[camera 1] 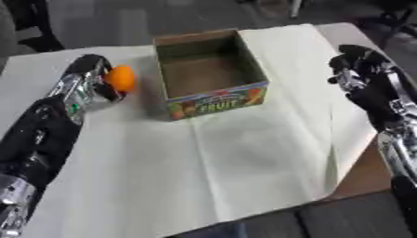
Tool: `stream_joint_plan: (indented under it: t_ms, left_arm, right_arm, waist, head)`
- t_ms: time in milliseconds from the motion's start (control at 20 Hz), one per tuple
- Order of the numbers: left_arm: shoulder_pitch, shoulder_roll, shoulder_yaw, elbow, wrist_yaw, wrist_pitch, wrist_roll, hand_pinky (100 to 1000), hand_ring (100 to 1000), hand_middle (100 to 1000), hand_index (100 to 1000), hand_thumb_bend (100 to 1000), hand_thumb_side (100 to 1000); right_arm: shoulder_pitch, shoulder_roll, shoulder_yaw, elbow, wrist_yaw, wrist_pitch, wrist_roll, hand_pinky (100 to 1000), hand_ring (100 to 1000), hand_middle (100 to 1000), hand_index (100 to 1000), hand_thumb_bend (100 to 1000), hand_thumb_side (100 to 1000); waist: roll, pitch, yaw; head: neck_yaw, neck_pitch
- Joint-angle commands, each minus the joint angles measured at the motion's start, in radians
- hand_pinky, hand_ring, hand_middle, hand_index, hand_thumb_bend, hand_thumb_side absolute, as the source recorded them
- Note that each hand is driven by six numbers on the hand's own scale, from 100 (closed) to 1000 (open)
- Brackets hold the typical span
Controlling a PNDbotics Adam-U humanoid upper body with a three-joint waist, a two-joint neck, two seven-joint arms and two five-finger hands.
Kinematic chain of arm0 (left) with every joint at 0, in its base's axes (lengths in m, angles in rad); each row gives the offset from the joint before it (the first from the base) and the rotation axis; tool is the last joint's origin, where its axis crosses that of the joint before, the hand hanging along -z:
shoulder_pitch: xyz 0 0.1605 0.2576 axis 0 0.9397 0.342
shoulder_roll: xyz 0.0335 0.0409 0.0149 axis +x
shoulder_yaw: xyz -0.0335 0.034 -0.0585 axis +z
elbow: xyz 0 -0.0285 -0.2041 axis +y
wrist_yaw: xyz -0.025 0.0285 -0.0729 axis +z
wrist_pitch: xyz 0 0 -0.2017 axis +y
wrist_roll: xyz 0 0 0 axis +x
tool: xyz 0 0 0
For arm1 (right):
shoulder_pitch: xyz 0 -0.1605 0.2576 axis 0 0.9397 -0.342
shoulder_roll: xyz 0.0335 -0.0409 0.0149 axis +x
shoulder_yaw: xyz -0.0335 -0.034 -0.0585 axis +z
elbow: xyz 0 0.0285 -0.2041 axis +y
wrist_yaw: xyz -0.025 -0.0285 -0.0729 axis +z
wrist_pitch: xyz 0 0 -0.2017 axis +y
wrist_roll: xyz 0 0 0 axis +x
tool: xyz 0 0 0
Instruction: Pick up objects on the table and place them in the box.
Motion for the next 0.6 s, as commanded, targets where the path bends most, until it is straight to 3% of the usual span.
stream_joint_plan:
  t_ms: [50,350,600]
  left_arm:
    - [-0.020,0.015,0.001,-0.030,0.013,0.000,0.070,519,501,432,570,442,100]
    - [-0.029,0.019,-0.006,-0.092,0.065,-0.002,0.248,409,404,306,439,384,100]
    - [-0.042,0.017,-0.037,-0.162,0.163,-0.028,0.323,398,399,293,426,360,100]
  right_arm:
    - [-0.017,-0.009,-0.009,-0.009,0.001,-0.004,0.001,629,777,644,805,149,318]
    - [-0.015,-0.008,-0.011,-0.008,0.001,-0.004,0.001,629,776,644,805,148,316]
    - [-0.013,-0.005,-0.012,-0.007,0.000,-0.005,0.001,629,776,644,805,147,316]
  waist:
    - [-0.002,-0.015,-0.001]
    - [-0.002,-0.022,0.000]
    - [-0.003,-0.027,0.002]
  head:
    - [-0.004,0.006]
    - [-0.007,0.006]
    - [-0.008,0.006]
